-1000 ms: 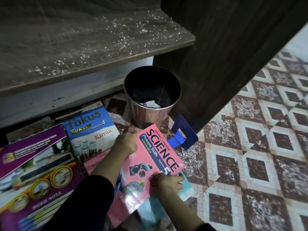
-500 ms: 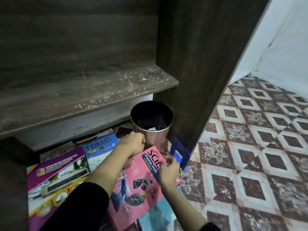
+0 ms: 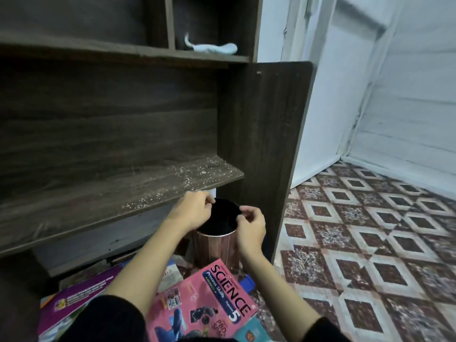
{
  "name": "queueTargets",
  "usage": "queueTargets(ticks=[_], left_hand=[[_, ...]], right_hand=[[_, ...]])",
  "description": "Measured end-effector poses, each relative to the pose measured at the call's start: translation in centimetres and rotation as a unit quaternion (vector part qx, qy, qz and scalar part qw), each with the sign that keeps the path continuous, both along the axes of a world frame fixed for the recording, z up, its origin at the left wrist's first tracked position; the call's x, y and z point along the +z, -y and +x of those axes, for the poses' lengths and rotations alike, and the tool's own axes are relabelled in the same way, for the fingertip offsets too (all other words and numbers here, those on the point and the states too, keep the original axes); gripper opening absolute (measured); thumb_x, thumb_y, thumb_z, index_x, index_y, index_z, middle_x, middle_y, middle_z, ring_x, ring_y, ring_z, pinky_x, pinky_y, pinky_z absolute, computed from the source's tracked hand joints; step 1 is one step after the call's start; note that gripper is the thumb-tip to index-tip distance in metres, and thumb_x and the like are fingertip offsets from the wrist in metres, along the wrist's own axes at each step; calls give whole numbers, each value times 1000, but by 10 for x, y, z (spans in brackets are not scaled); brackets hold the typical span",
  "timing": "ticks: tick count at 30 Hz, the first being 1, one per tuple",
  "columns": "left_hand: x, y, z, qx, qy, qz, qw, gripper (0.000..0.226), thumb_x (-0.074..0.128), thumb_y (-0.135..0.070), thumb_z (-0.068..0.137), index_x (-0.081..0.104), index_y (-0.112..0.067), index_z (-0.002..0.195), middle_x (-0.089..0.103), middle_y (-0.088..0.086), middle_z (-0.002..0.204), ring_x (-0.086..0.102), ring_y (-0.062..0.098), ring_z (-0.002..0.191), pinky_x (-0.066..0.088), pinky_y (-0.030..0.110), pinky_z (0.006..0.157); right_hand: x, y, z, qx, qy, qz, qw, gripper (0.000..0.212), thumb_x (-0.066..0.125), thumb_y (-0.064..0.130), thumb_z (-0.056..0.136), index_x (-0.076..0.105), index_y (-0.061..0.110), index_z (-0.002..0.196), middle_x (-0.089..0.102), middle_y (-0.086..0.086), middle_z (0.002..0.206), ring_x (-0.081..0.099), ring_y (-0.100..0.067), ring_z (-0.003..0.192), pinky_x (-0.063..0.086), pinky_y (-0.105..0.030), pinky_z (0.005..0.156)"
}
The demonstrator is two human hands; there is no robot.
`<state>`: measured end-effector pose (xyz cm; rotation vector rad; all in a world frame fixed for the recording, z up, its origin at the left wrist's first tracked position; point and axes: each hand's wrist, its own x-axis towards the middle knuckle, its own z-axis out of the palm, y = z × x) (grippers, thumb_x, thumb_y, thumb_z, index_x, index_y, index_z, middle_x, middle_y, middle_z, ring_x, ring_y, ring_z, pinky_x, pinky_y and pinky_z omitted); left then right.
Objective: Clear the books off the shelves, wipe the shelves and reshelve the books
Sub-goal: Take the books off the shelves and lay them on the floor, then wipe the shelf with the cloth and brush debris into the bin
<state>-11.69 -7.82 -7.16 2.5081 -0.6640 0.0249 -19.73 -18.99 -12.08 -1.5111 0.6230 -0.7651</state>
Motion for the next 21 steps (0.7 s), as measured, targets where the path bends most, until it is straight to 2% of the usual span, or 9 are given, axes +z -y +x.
queueTargets(ticks=[2, 5, 10, 12, 16, 21], left_hand=[[10, 0, -5, -3, 5, -14, 1000, 23, 52, -16, 87, 68, -27, 99, 70, 4, 102, 64, 23, 97, 50, 36, 89], [24, 2, -13, -4, 11, -34, 999, 20, 54, -16, 87, 68, -24, 100, 69, 2, 98, 63, 21, 95, 51, 35, 89], [53, 6, -9, 2, 42, -52, 998, 18, 57, -20, 87, 68, -26, 100, 69, -4, 98, 63, 17, 97, 50, 34, 89], [70, 8, -3, 17, 66, -52, 996, 18, 59, -23, 86, 67, -28, 101, 69, -5, 100, 63, 17, 99, 50, 33, 88], [113, 14, 21, 31, 135, -65, 988, 25, 59, -28, 87, 63, -28, 112, 64, -4, 116, 58, 17, 109, 47, 32, 92], [166, 28, 68, 30, 242, -40, 969, 41, 58, -30, 90, 49, -25, 130, 48, -6, 135, 43, 13, 126, 37, 31, 101]], right_hand=[[13, 2, -1, 3, 13, -5, 1000, 24, 53, -4, 82, 60, 19, 86, 61, -12, 105, 54, -12, 82, 39, -12, 70], [29, 5, -4, 11, 28, -12, 999, 25, 53, -2, 83, 61, 21, 84, 61, -8, 104, 54, -11, 81, 40, -18, 71], [66, 17, 5, 43, 51, -82, 994, 22, 54, -2, 84, 60, 19, 85, 55, -2, 97, 51, -2, 81, 37, -4, 68], [85, 25, 17, 65, 60, -141, 986, 21, 56, -2, 83, 60, 19, 88, 54, 0, 97, 52, -4, 84, 37, -7, 73], [131, 46, 59, 112, 51, -288, 950, 23, 58, 2, 83, 60, 17, 101, 51, 4, 104, 52, -11, 103, 42, -24, 92], [192, 76, 124, 79, 29, -483, 871, 33, 58, 13, 86, 55, 15, 120, 51, 0, 123, 46, -16, 118, 39, -35, 101]])
